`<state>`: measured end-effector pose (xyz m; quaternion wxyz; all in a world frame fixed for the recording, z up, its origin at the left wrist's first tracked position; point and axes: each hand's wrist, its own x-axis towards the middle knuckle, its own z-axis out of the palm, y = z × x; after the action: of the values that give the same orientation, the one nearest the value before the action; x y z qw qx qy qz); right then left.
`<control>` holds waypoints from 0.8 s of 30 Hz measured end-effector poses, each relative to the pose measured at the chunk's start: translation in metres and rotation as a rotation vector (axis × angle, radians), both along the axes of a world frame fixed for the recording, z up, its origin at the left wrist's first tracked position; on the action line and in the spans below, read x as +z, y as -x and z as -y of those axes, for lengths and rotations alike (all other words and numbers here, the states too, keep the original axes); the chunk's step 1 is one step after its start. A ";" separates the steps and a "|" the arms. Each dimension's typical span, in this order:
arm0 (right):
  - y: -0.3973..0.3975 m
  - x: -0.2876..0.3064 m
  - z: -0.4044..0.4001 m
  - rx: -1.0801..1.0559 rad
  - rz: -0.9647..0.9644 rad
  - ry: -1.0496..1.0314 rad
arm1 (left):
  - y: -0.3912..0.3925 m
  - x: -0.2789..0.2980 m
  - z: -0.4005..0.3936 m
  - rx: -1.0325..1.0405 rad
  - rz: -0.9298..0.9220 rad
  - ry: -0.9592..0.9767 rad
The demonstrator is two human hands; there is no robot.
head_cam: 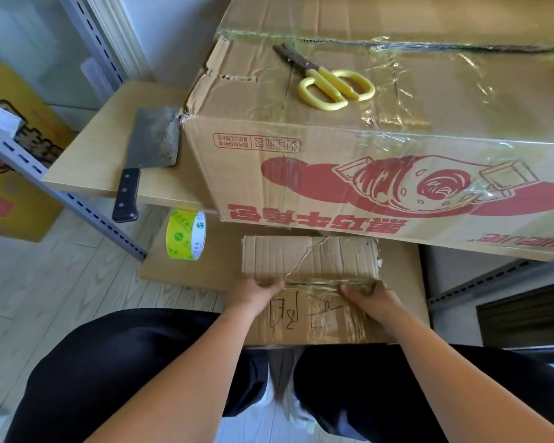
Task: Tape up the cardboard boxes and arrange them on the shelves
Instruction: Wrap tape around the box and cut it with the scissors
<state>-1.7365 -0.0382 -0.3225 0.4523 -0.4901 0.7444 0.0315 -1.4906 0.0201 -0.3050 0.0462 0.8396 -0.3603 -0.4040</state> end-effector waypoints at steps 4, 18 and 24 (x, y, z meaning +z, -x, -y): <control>-0.001 -0.009 -0.006 -0.017 -0.072 0.064 | 0.007 -0.010 -0.008 -0.065 0.090 0.013; -0.007 -0.028 -0.032 -0.066 -0.191 0.169 | -0.011 -0.012 0.055 -0.641 0.261 0.074; -0.015 -0.015 -0.039 -0.019 -0.228 0.161 | -0.012 -0.009 0.043 -0.640 0.288 0.087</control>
<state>-1.7215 0.0005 -0.3372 0.3245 -0.5108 0.7958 0.0230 -1.4789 -0.0233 -0.3138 -0.0983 0.7296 -0.6250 -0.2596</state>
